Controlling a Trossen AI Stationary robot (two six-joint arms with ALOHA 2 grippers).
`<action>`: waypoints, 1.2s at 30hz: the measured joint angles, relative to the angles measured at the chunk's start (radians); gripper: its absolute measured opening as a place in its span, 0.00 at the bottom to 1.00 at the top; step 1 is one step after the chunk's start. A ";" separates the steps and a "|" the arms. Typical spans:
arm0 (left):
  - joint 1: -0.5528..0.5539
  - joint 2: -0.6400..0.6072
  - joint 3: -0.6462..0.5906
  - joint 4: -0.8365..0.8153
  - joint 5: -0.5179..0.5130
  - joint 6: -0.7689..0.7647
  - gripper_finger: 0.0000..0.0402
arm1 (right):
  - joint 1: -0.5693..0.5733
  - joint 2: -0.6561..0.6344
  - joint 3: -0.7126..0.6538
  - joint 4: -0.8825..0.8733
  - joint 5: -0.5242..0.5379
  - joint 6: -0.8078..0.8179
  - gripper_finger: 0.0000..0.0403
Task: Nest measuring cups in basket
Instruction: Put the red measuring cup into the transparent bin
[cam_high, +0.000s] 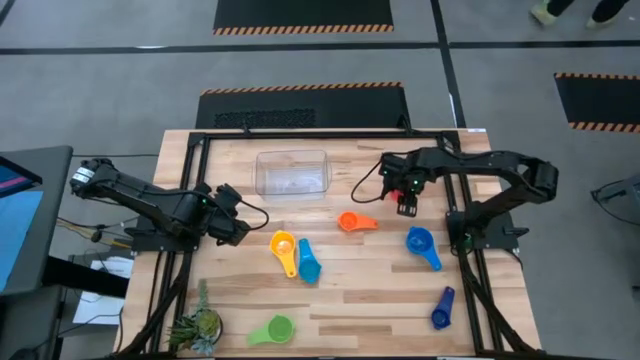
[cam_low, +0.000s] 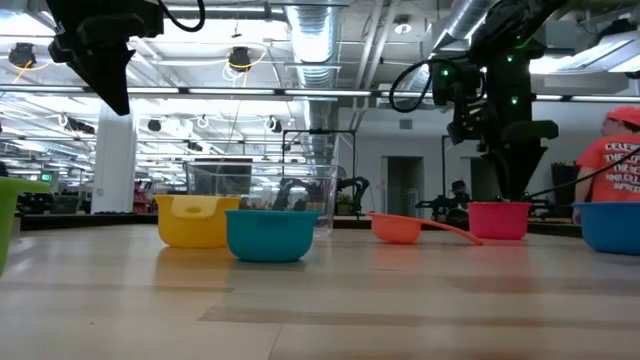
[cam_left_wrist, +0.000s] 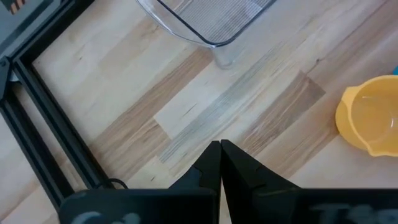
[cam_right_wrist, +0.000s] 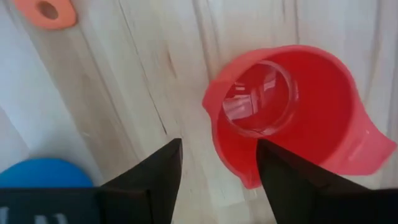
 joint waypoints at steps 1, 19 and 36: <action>0.000 0.000 0.000 0.000 0.000 0.000 0.00 | 0.000 0.010 -0.008 0.004 -0.005 0.000 0.58; 0.000 0.000 0.000 0.000 -0.032 0.001 0.00 | 0.034 0.164 0.011 0.113 -0.004 0.159 0.07; -0.013 0.000 0.000 -0.139 -0.030 0.000 0.00 | 0.163 0.064 0.621 0.338 -0.068 0.388 0.03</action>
